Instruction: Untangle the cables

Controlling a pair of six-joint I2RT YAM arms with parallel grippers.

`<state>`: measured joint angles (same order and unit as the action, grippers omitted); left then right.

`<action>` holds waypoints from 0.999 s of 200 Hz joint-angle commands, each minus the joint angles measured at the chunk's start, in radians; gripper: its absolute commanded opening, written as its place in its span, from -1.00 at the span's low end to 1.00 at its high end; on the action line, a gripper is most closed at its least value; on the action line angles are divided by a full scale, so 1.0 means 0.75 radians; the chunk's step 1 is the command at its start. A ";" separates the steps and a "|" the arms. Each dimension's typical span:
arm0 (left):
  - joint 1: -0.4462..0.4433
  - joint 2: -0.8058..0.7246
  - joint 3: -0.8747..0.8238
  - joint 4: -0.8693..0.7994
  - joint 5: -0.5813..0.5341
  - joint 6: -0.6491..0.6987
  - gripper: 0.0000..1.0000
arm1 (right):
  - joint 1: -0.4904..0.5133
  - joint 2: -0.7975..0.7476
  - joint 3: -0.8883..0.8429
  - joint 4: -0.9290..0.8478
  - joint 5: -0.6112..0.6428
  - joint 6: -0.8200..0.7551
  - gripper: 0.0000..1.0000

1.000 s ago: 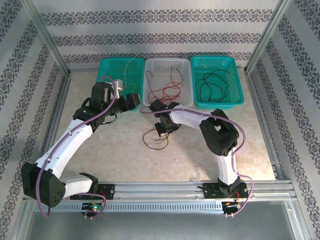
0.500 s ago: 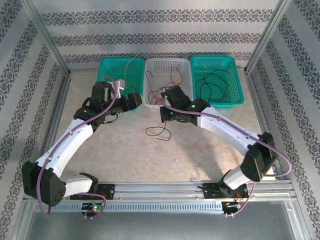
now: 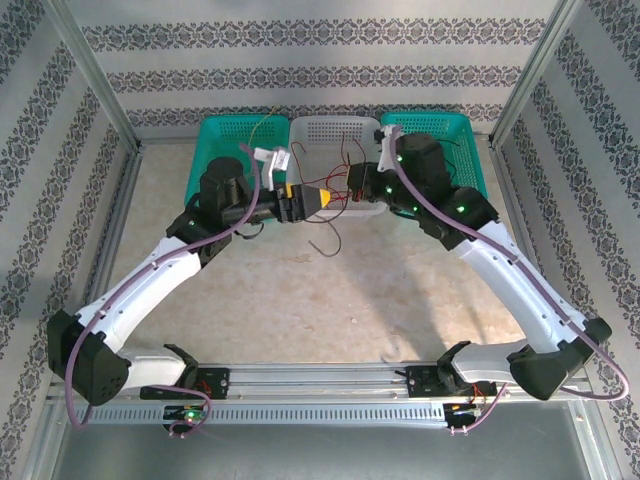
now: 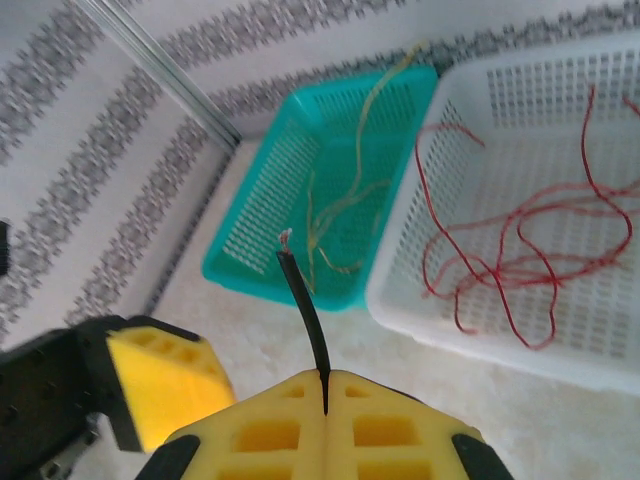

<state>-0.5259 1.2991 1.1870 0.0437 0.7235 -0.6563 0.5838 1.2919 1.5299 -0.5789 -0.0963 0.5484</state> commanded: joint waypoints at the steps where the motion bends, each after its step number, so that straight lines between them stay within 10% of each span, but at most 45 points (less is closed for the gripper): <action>1: -0.045 0.066 0.117 0.038 0.055 0.122 0.64 | -0.030 -0.025 0.092 0.002 -0.040 0.013 -1.00; 85: -0.130 0.205 0.271 -0.100 0.141 0.238 0.28 | -0.100 -0.061 0.135 0.034 -0.100 0.081 -1.00; 147: -0.156 0.218 0.249 -0.056 0.139 0.195 -0.99 | -0.132 -0.071 0.136 0.076 -0.160 0.135 -1.00; 182: -0.155 0.186 0.221 0.018 -0.022 0.156 -1.00 | -0.142 -0.096 0.104 0.067 -0.149 0.140 -1.00; 200: -0.153 0.157 0.184 0.120 -0.126 0.104 -1.00 | -0.151 -0.121 0.057 0.044 -0.109 0.149 -0.32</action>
<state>-0.6350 1.4677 1.3529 0.0021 0.7452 -0.5274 0.4858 1.2415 1.6070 -0.5404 -0.1925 0.6434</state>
